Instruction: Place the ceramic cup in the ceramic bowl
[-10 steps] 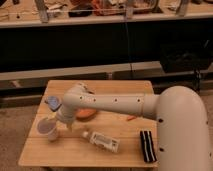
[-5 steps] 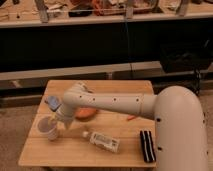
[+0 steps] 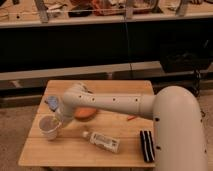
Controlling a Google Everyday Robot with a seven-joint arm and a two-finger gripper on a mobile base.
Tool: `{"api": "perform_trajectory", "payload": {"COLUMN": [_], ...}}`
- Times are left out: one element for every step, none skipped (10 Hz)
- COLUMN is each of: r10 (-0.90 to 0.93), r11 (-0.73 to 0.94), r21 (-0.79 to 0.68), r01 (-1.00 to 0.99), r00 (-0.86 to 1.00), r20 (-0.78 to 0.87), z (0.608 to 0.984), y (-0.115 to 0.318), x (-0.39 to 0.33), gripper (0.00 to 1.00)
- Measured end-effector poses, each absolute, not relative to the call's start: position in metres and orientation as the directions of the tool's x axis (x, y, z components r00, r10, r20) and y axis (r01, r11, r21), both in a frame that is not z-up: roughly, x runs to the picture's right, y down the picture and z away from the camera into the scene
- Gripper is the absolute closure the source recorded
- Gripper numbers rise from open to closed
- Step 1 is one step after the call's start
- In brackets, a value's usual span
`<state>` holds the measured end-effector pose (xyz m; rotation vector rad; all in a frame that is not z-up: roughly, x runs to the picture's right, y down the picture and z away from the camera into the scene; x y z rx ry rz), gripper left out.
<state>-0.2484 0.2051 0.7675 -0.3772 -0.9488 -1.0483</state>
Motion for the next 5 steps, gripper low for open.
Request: {"api": "perform_trajectory", "payload": {"r10": [-0.563, -0.563, -0.561, -0.559, -0.556], "r11": [0.484, 0.486, 0.491, 0.495, 0.497], "r21": [0.159, 0.159, 0.153, 0.145, 0.135], "r01": [0.860, 0.859, 0.858, 0.857, 0.857], "r00": [0.167, 0.169, 0.176, 0.186, 0.195], "r20": [0.809, 0.809, 0.809, 0.808, 0.808], "z": [0.767, 0.766, 0.766, 0.767, 0.769], "y": [0.204, 0.202, 0.198, 0.193, 0.186], "x": [-0.249, -0.248, -0.246, -0.244, -0.242], "gripper": [0.93, 0.99, 1.00, 1.00, 1.00]}}
